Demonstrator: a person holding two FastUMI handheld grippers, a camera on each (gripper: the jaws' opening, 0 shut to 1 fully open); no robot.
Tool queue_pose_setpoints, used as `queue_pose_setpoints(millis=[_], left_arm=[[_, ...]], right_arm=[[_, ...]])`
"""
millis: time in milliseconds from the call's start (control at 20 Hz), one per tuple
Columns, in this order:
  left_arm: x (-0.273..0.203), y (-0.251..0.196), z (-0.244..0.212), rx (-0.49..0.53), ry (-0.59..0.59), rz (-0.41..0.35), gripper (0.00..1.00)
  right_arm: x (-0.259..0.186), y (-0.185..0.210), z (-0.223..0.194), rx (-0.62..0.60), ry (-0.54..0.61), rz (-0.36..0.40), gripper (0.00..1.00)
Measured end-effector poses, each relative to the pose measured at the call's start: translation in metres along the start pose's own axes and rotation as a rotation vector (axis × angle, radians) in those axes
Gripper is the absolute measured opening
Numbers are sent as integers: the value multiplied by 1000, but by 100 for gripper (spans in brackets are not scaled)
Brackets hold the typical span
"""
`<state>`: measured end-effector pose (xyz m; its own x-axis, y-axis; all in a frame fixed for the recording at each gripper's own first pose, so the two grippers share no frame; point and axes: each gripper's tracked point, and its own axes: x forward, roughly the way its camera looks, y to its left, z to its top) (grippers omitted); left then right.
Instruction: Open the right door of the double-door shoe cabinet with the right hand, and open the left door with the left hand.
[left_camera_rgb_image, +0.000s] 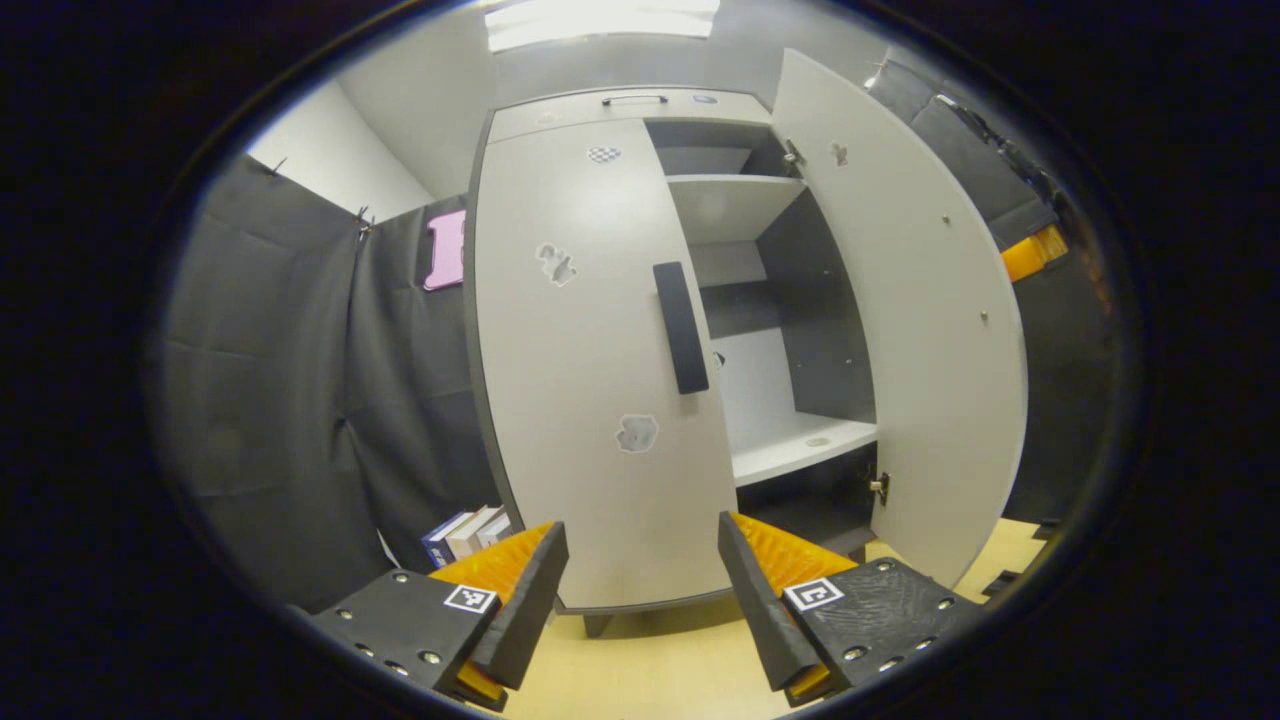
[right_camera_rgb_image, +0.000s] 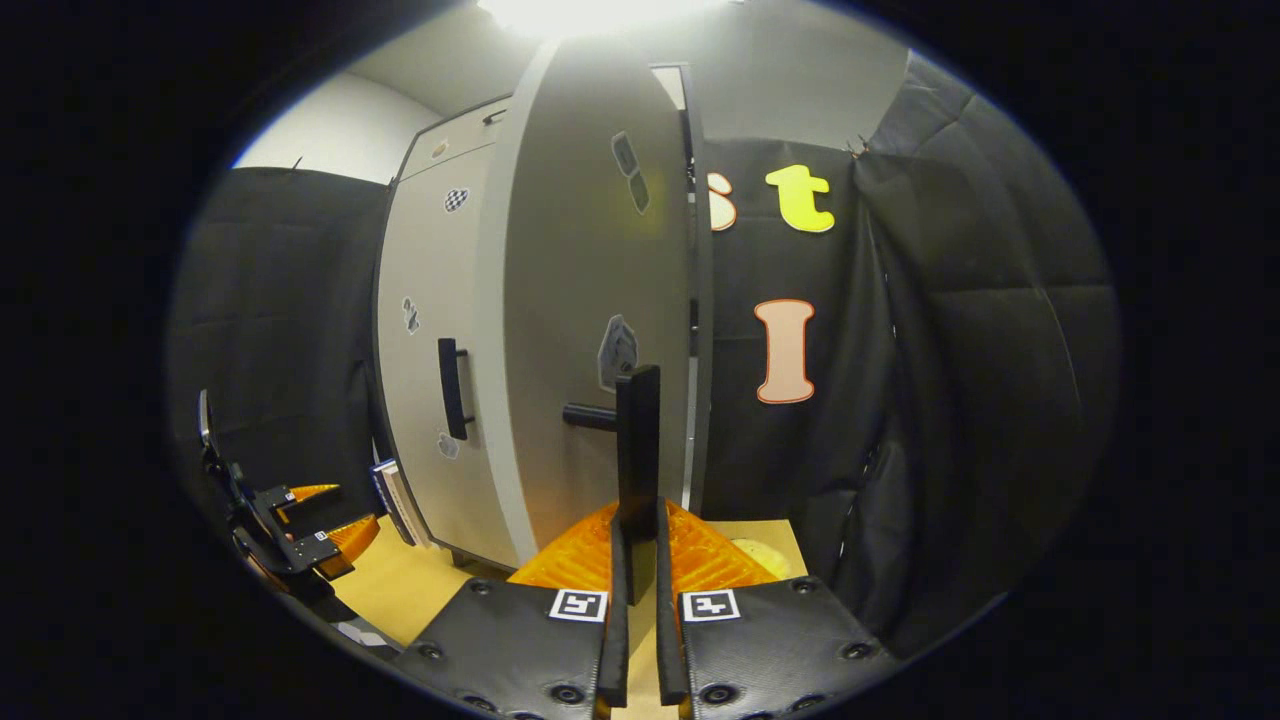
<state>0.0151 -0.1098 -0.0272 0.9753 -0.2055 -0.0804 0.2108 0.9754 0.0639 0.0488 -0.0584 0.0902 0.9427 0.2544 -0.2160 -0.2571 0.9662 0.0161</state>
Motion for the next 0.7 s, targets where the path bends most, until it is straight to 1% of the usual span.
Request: queue_pose_setpoints(millis=[200, 350, 400, 450, 500, 550, 650, 700], left_arm=[[3, 0, 2, 4, 1, 6, 88], [9, -5, 9, 7, -15, -4, 88], [11, -8, 11, 10, -17, -11, 88], [14, -9, 13, 13, -17, -17, 88], [18, -12, 15, 12, -17, -25, 88], [23, -15, 18, 6, -17, -34, 88], [31, -21, 26, -18, -17, -55, 88], [37, -23, 33, -29, -21, -60, 88]], right_arm=[[-2, -22, -1, 3, -21, -55, 13], [-5, -44, -1, 3, -32, -118, 13], [-3, -45, 0, 14, -39, -110, 8], [-5, -39, 1, 28, -47, -94, 6], [-8, -39, 2, 26, -56, -97, 6], [-11, -43, 1, 16, -63, -107, 0], [-24, -38, 4, 3, -94, -93, 15], [-33, -37, 7, 10, -113, -94, 17]])
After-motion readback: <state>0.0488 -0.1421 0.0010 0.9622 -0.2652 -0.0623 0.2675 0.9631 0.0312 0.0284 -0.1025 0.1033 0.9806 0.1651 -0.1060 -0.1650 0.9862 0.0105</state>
